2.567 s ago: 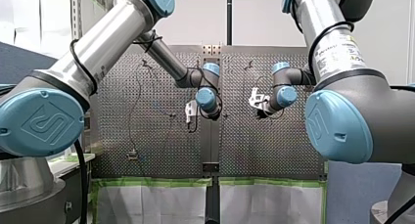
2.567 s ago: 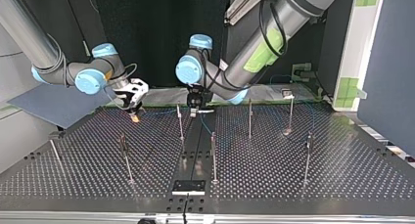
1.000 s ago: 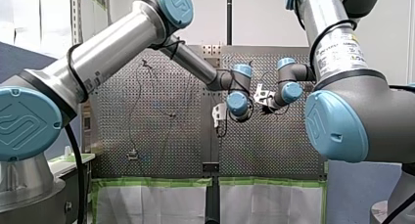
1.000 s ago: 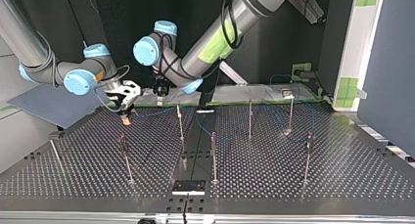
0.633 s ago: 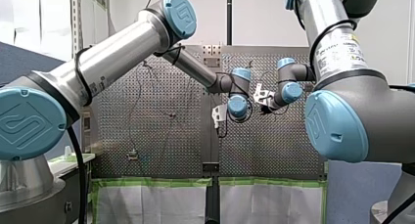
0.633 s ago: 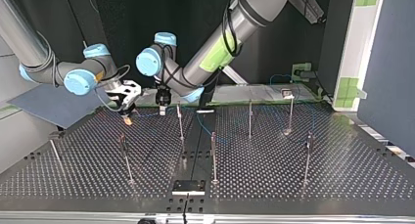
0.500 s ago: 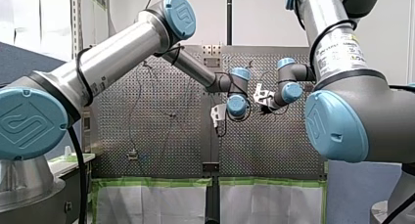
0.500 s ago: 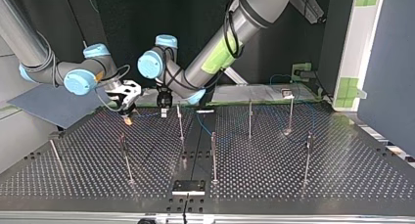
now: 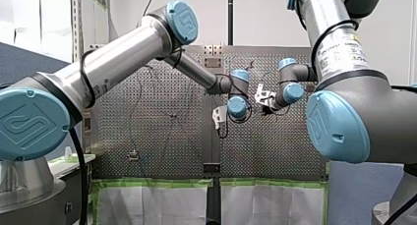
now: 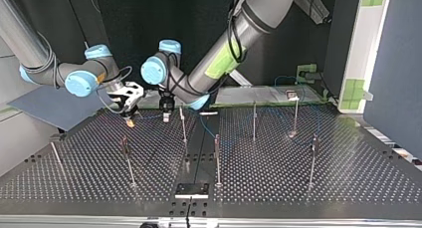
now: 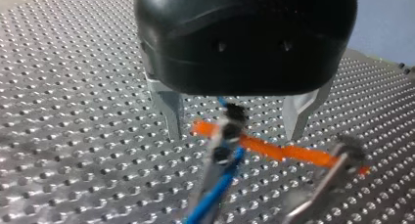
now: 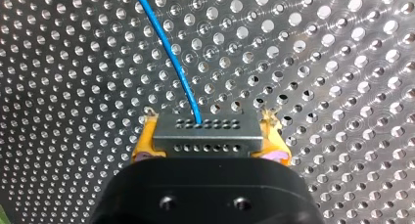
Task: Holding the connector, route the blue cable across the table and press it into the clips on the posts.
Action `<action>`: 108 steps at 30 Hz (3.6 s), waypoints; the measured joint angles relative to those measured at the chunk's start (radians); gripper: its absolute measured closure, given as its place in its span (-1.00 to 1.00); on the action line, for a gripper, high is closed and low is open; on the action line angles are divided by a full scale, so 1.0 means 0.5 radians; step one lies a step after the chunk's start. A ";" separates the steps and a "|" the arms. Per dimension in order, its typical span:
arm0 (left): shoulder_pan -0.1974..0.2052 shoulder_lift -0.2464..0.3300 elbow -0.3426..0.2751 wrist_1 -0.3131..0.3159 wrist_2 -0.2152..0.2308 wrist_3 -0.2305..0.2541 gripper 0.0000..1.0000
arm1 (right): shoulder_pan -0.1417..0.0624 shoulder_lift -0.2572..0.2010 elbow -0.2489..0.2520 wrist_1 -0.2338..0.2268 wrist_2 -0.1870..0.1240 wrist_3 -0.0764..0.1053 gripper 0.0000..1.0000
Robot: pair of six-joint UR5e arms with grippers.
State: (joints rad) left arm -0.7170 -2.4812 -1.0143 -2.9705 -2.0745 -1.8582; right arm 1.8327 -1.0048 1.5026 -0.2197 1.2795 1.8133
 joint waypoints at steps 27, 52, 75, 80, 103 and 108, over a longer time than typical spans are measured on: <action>-0.078 -0.156 0.326 -0.192 -0.217 -0.153 0.16 | 0.000 0.001 0.000 -0.005 -0.014 0.006 1.00; -0.074 -0.147 0.372 -0.218 -0.224 -0.162 1.00 | -0.001 -0.068 -0.067 0.114 -0.029 -0.033 1.00; -0.135 0.214 0.407 -0.480 -0.444 -0.173 1.00 | -0.004 -0.439 -0.137 0.286 -0.053 0.022 1.00; -0.142 0.258 0.406 -0.480 -0.448 -0.168 1.00 | -0.012 -0.481 -0.141 0.304 -0.060 0.035 1.00; -0.093 0.304 0.534 -0.405 -0.419 -0.088 1.00 | -0.051 -0.554 -0.272 0.405 -0.217 0.045 1.00; -0.082 0.303 0.538 -0.388 -0.414 -0.076 1.00 | -0.052 -0.556 -0.317 0.416 -0.232 0.046 1.00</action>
State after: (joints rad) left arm -0.7581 -2.3298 -0.7454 -3.1644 -2.2814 -1.8960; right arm 1.8068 -1.2829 1.3441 -0.0116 1.1638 1.8364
